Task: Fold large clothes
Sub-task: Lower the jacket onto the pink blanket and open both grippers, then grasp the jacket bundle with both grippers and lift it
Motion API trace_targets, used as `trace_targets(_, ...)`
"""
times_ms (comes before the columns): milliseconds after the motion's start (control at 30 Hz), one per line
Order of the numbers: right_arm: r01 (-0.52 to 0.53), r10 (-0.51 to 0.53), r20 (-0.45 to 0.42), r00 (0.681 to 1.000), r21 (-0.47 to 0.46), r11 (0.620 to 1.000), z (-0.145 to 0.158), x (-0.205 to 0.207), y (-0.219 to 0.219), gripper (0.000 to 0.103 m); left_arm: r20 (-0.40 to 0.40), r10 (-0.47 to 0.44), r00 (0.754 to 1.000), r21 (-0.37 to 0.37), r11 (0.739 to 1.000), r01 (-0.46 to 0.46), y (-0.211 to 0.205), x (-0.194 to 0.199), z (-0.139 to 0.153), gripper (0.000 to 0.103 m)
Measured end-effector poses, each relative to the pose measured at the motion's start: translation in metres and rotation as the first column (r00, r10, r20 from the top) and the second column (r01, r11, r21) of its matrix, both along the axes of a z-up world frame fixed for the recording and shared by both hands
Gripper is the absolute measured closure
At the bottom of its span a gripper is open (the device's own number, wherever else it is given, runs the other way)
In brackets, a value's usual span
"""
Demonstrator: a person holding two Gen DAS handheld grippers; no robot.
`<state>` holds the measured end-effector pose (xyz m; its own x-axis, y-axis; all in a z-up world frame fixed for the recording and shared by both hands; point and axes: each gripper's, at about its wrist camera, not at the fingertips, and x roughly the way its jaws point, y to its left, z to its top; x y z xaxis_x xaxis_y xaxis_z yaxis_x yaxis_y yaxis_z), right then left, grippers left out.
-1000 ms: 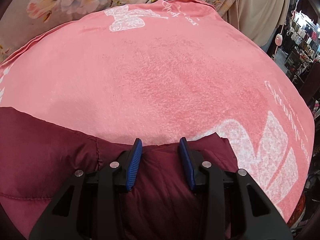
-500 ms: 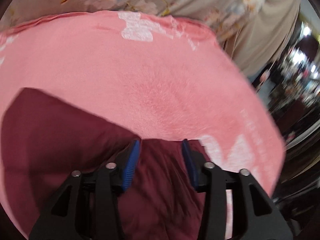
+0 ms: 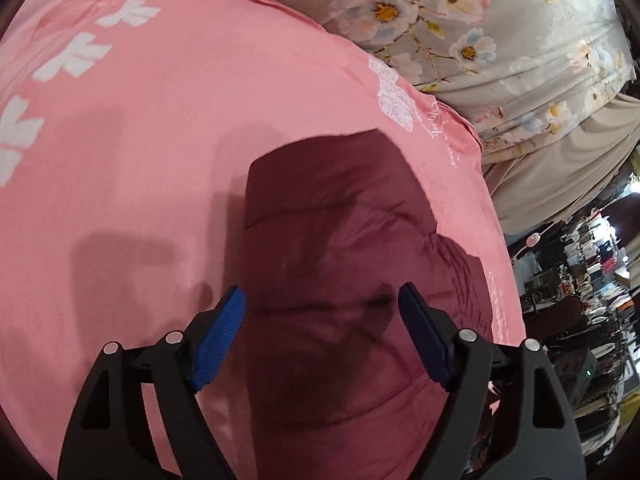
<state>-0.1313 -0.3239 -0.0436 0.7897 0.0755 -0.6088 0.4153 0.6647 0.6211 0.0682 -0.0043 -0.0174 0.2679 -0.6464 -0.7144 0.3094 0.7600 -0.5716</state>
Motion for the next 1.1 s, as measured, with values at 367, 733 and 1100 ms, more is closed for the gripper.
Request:
trace_targets(367, -0.047, 0.054, -0.048, 0.997, 0.132, 0.990, -0.042, 0.027, -0.005, 0.034, -0.181, -0.042, 0.983, -0.154, 0.988, 0.014, -0.007, -0.004, -0.053, 0.015)
trace_targets(733, -0.107, 0.110, -0.014, 0.994, 0.107, 0.988, -0.030, 0.034, 0.006, 0.075, -0.102, -0.111, 0.989, -0.144, 0.985, 0.095, -0.024, -0.011, -0.031, 0.041)
trace_targets(1100, -0.129, 0.149, 0.190, 0.970, -0.117, 0.985, 0.087, 0.028, 0.039, 0.083, 0.199, -0.173, 0.965, -0.156, 0.966, 0.206, -0.017, -0.020, 0.075, 0.064)
